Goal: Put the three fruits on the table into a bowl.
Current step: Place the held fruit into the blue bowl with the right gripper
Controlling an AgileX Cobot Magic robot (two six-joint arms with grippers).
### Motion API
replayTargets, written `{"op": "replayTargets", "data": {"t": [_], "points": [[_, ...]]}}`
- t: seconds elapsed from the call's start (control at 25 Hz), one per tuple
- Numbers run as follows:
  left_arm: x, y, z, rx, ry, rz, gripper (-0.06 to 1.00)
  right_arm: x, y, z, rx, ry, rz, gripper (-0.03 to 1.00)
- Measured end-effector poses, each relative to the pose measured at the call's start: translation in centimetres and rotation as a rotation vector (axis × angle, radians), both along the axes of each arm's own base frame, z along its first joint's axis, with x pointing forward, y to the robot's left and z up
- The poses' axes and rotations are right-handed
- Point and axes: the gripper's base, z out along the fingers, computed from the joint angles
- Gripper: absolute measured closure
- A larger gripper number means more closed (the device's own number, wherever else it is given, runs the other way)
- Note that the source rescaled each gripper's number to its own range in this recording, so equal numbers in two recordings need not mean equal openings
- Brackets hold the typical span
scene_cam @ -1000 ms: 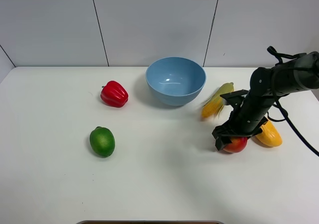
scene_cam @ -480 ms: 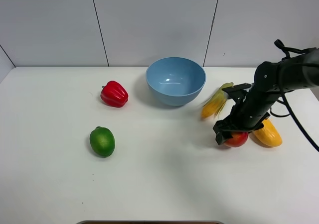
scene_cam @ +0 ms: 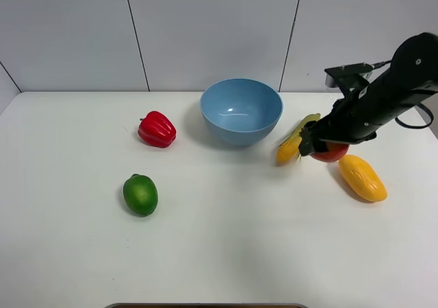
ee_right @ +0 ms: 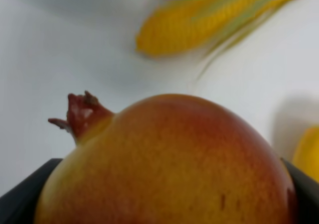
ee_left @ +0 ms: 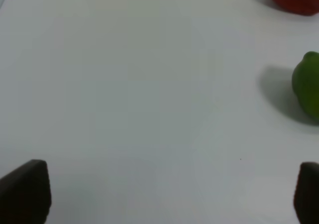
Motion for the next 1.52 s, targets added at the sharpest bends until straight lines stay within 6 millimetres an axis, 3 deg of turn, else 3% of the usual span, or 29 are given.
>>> {"op": "replayTargets", "data": {"t": [0.28, 0.52, 0.68, 1.0, 1.32, 1.52], "points": [[0.0, 0.0, 0.0, 0.0, 0.0, 0.0, -0.06, 3.6, 1.0, 6.5, 0.07, -0.196, 0.004, 0.58], [0.0, 0.0, 0.0, 0.0, 0.0, 0.0, -0.06, 7.4, 3.6, 7.8, 0.089, -0.249, 0.101, 0.58], [0.0, 0.0, 0.0, 0.0, 0.0, 0.0, -0.06, 9.7, 6.4, 6.5, 0.095, -0.242, 0.163, 0.58], [0.0, 0.0, 0.0, 0.0, 0.0, 0.0, -0.06, 12.6, 10.5, 1.1, 0.08, -0.16, 0.234, 0.58], [0.0, 0.0, 0.0, 0.0, 0.0, 0.0, -0.06, 13.8, 11.9, -5.1, 0.031, -0.084, 0.258, 0.58], [0.0, 0.0, 0.0, 0.0, 0.0, 0.0, -0.06, 14.1, 12.0, -6.3, 0.027, -0.087, 0.251, 0.58]]}}
